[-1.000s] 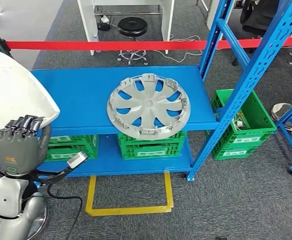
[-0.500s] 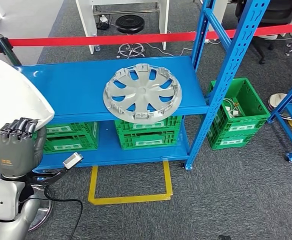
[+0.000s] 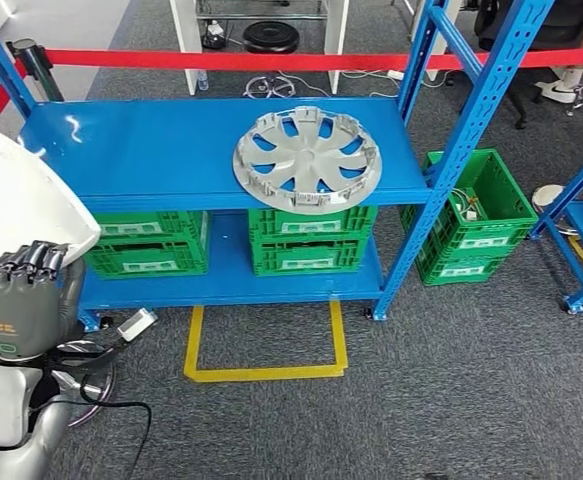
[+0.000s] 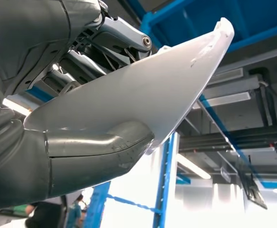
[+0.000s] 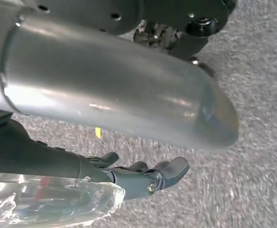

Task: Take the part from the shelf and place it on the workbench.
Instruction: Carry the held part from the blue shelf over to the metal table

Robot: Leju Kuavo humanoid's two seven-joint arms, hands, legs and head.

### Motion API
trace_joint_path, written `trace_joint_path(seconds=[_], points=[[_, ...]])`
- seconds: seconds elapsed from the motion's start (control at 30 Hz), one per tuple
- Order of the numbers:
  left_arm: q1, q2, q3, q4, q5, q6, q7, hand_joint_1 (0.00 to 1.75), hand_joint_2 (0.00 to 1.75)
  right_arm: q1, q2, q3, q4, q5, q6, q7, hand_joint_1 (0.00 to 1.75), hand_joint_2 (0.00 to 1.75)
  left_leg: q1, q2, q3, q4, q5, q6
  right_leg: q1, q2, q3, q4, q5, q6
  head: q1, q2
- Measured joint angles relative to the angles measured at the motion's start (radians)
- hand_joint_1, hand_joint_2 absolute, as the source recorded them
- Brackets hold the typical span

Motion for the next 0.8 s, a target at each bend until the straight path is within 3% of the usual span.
trace_joint_path(seconds=[0.03,0.07,0.1,0.13,0.17,0.2,0.27,0.3,0.37,0.4,0.47,0.53,0.57,0.6,0.63,0.67,0.7,0.77,0.8], points=[[0.001,0.0,0.0,0.0,0.0,0.0,0.0,1.75,1.75,-0.001,0.0,0.0,0.0,0.0,0.0,0.0,0.0,0.0,-0.003,0.0,-0.016,0.001,0.012,0.001,0.0,0.0,-0.01,0.063,-0.028,0.001,0.0,0.0],[0.003,0.0,0.001,0.0,0.0,0.0,0.0,1.75,1.75,-0.001,0.0,0.0,0.0,0.0,0.0,0.0,0.0,0.0,-0.006,0.0,-0.033,0.002,0.024,0.002,0.001,0.0,-0.009,0.105,-0.03,-0.001,0.0,0.0],[0.005,0.0,0.002,0.0,0.0,0.0,0.0,1.75,1.75,-0.001,0.0,0.0,0.0,0.0,0.0,0.0,0.0,0.0,-0.01,0.0,-0.049,0.004,0.036,0.003,0.002,0.0,0.006,0.116,-0.011,-0.004,0.0,0.0],[0.006,0.0,0.003,0.0,0.0,0.0,0.0,1.75,1.75,-0.002,0.0,0.0,0.0,0.0,0.0,0.0,0.0,0.0,-0.013,0.0,-0.064,0.005,0.047,0.003,0.004,0.0,0.04,0.091,0.019,-0.01,0.0,0.0],[0.007,0.0,0.004,0.0,0.0,0.0,0.0,1.75,1.75,-0.002,0.0,0.0,0.0,0.0,0.0,0.0,0.0,0.0,-0.016,0.0,-0.076,0.006,0.057,0.002,0.007,0.001,0.089,0.033,0.045,-0.019,0.0,0.0],[0.007,0.0,0.005,0.0,0.0,0.0,0.0,1.75,1.75,-0.003,0.0,0.0,0.0,0.001,0.0,0.0,0.0,0.0,-0.02,0.0,-0.085,0.007,0.066,0.001,0.012,0.002,0.149,-0.045,0.053,-0.03,-0.001,0.0],[0.007,0.001,0.007,-0.001,0.0,0.0,0.0,1.75,1.75,-0.007,0.0,0.0,-0.001,0.001,0.0,-0.001,0.0,0.0,-0.023,0.001,-0.098,0.009,0.084,-0.006,0.02,0.002,0.245,-0.183,0.037,-0.044,-0.002,0.0],[0.007,0.001,0.008,-0.001,0.0,0.001,0.0,1.75,1.75,-0.009,0.0,0.0,-0.001,0.001,0.0,-0.001,0.0,0.0,-0.022,0.002,-0.104,0.01,0.094,-0.011,0.024,0.002,0.263,-0.218,0.027,-0.046,-0.002,0.0],[0.007,0.002,0.009,-0.001,0.0,0.001,0.0,1.75,1.75,-0.008,0.002,0.0,0.0,0.001,-0.001,-0.001,0.0,0.0,-0.02,0.002,-0.114,0.012,0.105,-0.022,0.023,0.0,0.251,-0.234,0.037,-0.051,0.0,0.0],[0.008,0.003,0.01,-0.001,0.0,0.001,0.0,1.75,1.75,-0.007,0.003,-0.001,0.0,0.001,-0.001,-0.001,0.0,0.0,-0.019,0.001,-0.121,0.022,0.088,-0.028,0.021,-0.002,0.24,-0.236,0.047,-0.057,0.0,0.0],[0.008,0.007,0.012,-0.001,0.0,0.001,0.0,1.75,1.75,-0.006,0.005,-0.002,0.0,0.001,-0.001,0.0,0.0,0.0,-0.014,-0.002,-0.14,0.09,-0.001,-0.042,0.016,-0.007,0.217,-0.238,0.071,-0.068,0.0,0.0],[0.009,0.009,0.013,-0.001,0.0,0.001,0.0,1.75,1.75,-0.007,0.005,-0.004,0.0,0.001,0.0,0.0,0.0,0.0,-0.007,-0.002,-0.161,0.214,-0.094,-0.053,0.016,-0.008,0.187,-0.23,0.095,-0.072,-0.003,0.0],[0.01,0.01,0.013,-0.001,0.001,0.001,0.0,1.75,1.75,-0.007,0.005,-0.005,0.0,0.001,0.0,0.0,0.0,0.0,-0.004,-0.002,-0.163,0.264,-0.107,-0.057,0.015,-0.009,0.169,-0.224,0.106,-0.071,-0.004,0.0],[0.011,0.01,0.014,-0.001,0.001,0.001,0.001,1.75,1.75,-0.008,0.006,-0.006,0.0,0.001,0.001,0.0,0.0,0.0,-0.001,-0.002,-0.155,0.29,-0.095,-0.061,0.014,-0.01,0.147,-0.215,0.117,-0.068,-0.003,0.0],[0.012,0.011,0.016,-0.001,0.002,0.0,0.001,1.75,1.75,-0.008,0.006,-0.006,0.0,0.001,0.001,0.0,0.0,0.0,0.002,-0.002,-0.132,0.283,-0.064,-0.063,0.013,-0.01,0.124,-0.205,0.125,-0.065,-0.003,0.0],[0.012,0.012,0.018,-0.002,0.004,0.0,0.001,1.75,1.75,-0.008,0.007,-0.006,0.0,0.001,0.0,0.0,0.0,0.0,0.004,-0.002,-0.095,0.247,-0.034,-0.066,0.012,-0.01,0.103,-0.193,0.133,-0.06,-0.004,0.0],[0.013,0.012,0.021,-0.004,0.006,0.0,0.002,1.75,1.75,-0.008,0.008,-0.007,0.0,0.002,0.0,0.001,0.0,0.0,0.006,-0.002,-0.046,0.186,-0.025,-0.067,0.012,-0.01,0.084,-0.181,0.139,-0.055,-0.004,0.0],[0.015,0.013,0.028,-0.011,0.009,-0.001,0.002,1.75,1.75,-0.009,0.009,-0.007,0.0,0.002,-0.002,0.001,0.0,0.0,0.006,-0.004,0.037,0.064,-0.048,-0.059,0.014,-0.008,0.06,-0.161,0.152,-0.043,-0.004,0.0],[0.017,0.013,0.031,-0.013,0.011,-0.001,0.002,1.75,1.75,-0.01,0.009,-0.007,0.0,0.003,-0.002,0.002,0.0,0.0,0.004,-0.004,0.055,0.03,-0.064,-0.05,0.015,-0.008,0.054,-0.157,0.161,-0.038,-0.004,0.0]])
